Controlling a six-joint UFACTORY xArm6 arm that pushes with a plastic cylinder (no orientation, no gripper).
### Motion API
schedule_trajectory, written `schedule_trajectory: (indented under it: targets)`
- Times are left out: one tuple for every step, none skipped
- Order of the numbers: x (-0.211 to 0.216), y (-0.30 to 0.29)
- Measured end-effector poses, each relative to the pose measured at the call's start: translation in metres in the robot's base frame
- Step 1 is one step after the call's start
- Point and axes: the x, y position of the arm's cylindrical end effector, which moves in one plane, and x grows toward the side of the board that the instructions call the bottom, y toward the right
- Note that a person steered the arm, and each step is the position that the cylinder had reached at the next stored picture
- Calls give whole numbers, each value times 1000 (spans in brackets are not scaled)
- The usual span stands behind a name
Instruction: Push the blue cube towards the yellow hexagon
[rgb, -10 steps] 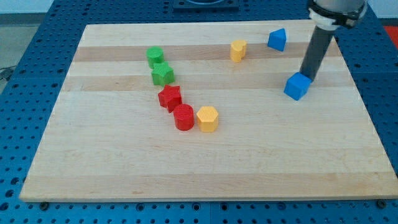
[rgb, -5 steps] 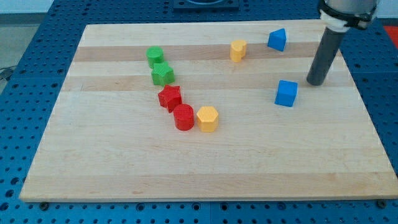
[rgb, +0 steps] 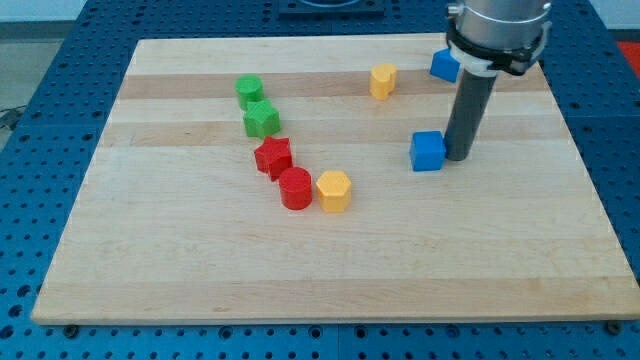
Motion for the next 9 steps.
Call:
schedule_trajectory:
  targets:
    - [0,-16]
    - [0,-32]
    - [0,-48]
    - [0,-62]
    - [0,-74]
    - [0,-84]
    - [0,-89]
    - [-2,-74]
    - [-18,-27]
